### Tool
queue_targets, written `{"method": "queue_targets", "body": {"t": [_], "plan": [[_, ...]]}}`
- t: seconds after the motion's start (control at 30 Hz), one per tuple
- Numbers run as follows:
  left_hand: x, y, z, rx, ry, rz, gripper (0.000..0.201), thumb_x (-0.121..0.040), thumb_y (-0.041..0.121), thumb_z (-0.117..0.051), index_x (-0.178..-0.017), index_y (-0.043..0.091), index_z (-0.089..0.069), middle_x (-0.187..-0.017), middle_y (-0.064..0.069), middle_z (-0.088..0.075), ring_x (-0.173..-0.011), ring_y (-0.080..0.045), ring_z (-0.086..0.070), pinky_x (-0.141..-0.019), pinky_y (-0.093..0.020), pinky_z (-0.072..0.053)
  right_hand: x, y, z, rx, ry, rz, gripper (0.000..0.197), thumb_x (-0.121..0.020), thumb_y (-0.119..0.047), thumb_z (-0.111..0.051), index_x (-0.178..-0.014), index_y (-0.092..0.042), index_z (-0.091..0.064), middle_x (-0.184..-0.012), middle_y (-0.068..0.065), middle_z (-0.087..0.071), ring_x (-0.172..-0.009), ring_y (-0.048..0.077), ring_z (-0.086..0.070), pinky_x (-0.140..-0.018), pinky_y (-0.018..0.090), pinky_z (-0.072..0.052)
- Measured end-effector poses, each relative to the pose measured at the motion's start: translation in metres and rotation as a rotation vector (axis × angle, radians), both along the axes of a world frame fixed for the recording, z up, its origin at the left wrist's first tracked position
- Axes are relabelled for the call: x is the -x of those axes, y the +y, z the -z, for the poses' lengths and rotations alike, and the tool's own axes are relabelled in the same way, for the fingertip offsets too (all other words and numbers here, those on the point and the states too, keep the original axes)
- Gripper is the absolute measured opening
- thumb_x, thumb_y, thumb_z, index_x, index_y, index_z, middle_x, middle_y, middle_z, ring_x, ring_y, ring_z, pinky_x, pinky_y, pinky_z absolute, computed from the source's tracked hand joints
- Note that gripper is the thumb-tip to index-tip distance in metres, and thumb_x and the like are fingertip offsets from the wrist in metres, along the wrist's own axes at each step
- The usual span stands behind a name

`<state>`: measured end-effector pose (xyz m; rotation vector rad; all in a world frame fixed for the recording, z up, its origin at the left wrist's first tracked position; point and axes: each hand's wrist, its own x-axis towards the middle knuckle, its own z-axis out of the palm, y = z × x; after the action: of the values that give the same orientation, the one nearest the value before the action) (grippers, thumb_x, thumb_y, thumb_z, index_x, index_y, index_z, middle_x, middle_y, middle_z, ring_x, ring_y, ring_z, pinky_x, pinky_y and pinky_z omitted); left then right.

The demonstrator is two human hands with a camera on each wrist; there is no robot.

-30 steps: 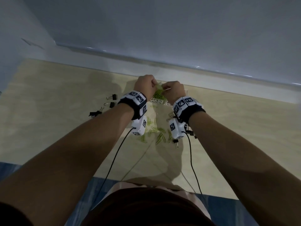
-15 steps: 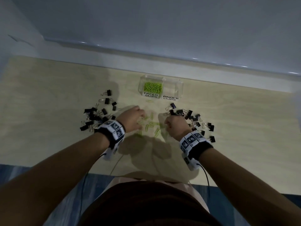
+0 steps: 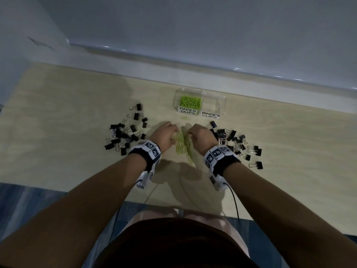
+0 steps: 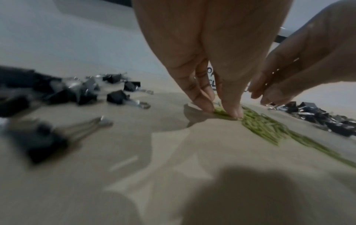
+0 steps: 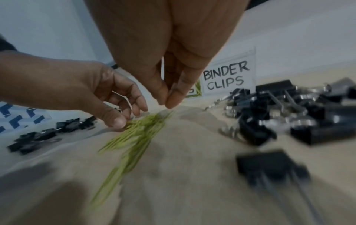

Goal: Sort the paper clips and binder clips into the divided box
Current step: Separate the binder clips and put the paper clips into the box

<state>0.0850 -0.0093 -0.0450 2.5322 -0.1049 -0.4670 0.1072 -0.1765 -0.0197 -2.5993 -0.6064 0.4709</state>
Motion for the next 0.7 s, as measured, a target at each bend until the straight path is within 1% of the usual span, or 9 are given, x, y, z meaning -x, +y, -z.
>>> {"method": "queue_targets", "body": {"t": [0.07, 0.13, 0.23, 0.3, 0.4, 0.47, 0.53, 0.6, 0.7], "plan": [[-0.017, 0.001, -0.002, -0.058, -0.064, 0.051, 0.043, -0.084, 0.007, -0.061, -0.126, 0.009, -0.052, -0.128, -0.011, -0.048, -0.117, -0.029, -0.046, -0.101, -0.037, -0.038, -0.017, 0.002, -0.007, 0.040, -0.034, 0.008, 0.032, -0.084, 0.007, -0.050, -0.108, -0.009, -0.065, -0.108, 0.011, -0.063, -0.094, 0.027, -0.063, -0.087, 0.035, -0.053], [-0.031, 0.000, -0.004, -0.124, -0.085, 0.127, 0.053, -0.085, 0.001, -0.055, -0.136, 0.011, -0.043, -0.141, -0.010, -0.041, -0.126, -0.031, -0.037, -0.105, -0.044, -0.037, -0.030, 0.009, -0.017, 0.142, -0.006, -0.091, 0.036, -0.086, 0.004, -0.048, -0.120, -0.008, -0.057, -0.119, 0.014, -0.059, -0.105, 0.029, -0.059, -0.092, 0.035, -0.049], [-0.040, -0.004, -0.005, -0.217, -0.063, 0.243, 0.058, -0.086, -0.004, -0.045, -0.141, 0.009, -0.036, -0.149, -0.005, -0.034, -0.125, -0.032, -0.035, -0.102, -0.045, -0.040, -0.039, 0.016, -0.024, 0.273, 0.090, -0.176, 0.043, -0.090, 0.001, -0.042, -0.134, -0.003, -0.041, -0.136, 0.017, -0.047, -0.122, 0.030, -0.049, -0.102, 0.034, -0.040], [-0.038, -0.005, -0.006, -0.256, -0.062, 0.266, 0.058, -0.085, -0.004, -0.043, -0.141, 0.012, -0.038, -0.149, -0.001, -0.035, -0.123, -0.031, -0.036, -0.098, -0.045, -0.042, -0.036, 0.013, -0.021, 0.297, 0.129, -0.177, 0.050, -0.089, 0.001, -0.043, -0.138, -0.008, -0.037, -0.141, 0.013, -0.043, -0.126, 0.028, -0.046, -0.105, 0.038, -0.040], [-0.023, 0.000, -0.003, -0.275, -0.082, 0.293, 0.057, -0.087, 0.002, -0.046, -0.141, 0.019, -0.039, -0.149, 0.005, -0.036, -0.124, -0.027, -0.035, -0.098, -0.045, -0.041, -0.022, -0.003, -0.007, 0.248, 0.137, -0.193, 0.064, -0.080, 0.010, -0.046, -0.138, -0.016, -0.039, -0.143, 0.009, -0.044, -0.124, 0.028, -0.049, -0.102, 0.041, -0.044], [-0.007, 0.007, 0.001, -0.257, -0.076, 0.321, 0.053, -0.090, 0.016, -0.051, -0.141, 0.021, -0.039, -0.148, 0.005, -0.036, -0.126, -0.024, -0.033, -0.103, -0.045, -0.037, -0.010, -0.014, 0.002, 0.192, 0.127, -0.200, 0.067, -0.079, 0.011, -0.047, -0.138, -0.019, -0.040, -0.144, 0.005, -0.043, -0.127, 0.025, -0.047, -0.106, 0.039, -0.041], [0.008, 0.013, 0.005, -0.238, -0.063, 0.365, 0.058, -0.088, 0.032, -0.058, -0.141, 0.018, -0.040, -0.146, 0.003, -0.038, -0.127, -0.022, -0.032, -0.107, -0.041, -0.034, 0.000, -0.022, 0.010, 0.150, 0.117, -0.188, 0.058, -0.084, -0.007, -0.056, -0.138, -0.020, -0.040, -0.144, 0.001, -0.042, -0.130, 0.021, -0.042, -0.110, 0.037, -0.035], [0.018, 0.015, 0.006, -0.193, -0.050, 0.353, 0.065, -0.082, 0.039, -0.064, -0.138, 0.014, -0.042, -0.141, -0.001, -0.040, -0.125, -0.022, -0.034, -0.105, -0.036, -0.033, 0.009, -0.025, 0.015, 0.148, 0.131, -0.172, 0.065, -0.082, -0.033, -0.065, -0.139, -0.021, -0.036, -0.143, 0.001, -0.038, -0.129, 0.022, -0.036, -0.110, 0.038, -0.033], [0.022, 0.005, 0.006, -0.118, -0.034, 0.212, 0.068, -0.074, 0.036, -0.074, -0.131, 0.012, -0.045, -0.132, -0.006, -0.043, -0.121, -0.024, -0.036, -0.103, -0.036, -0.035, 0.018, -0.015, 0.017, 0.180, 0.088, -0.148, 0.075, -0.072, -0.043, -0.073, -0.134, -0.019, -0.039, -0.131, 0.006, -0.037, -0.118, 0.025, -0.035, -0.100, 0.041, -0.040]]}}
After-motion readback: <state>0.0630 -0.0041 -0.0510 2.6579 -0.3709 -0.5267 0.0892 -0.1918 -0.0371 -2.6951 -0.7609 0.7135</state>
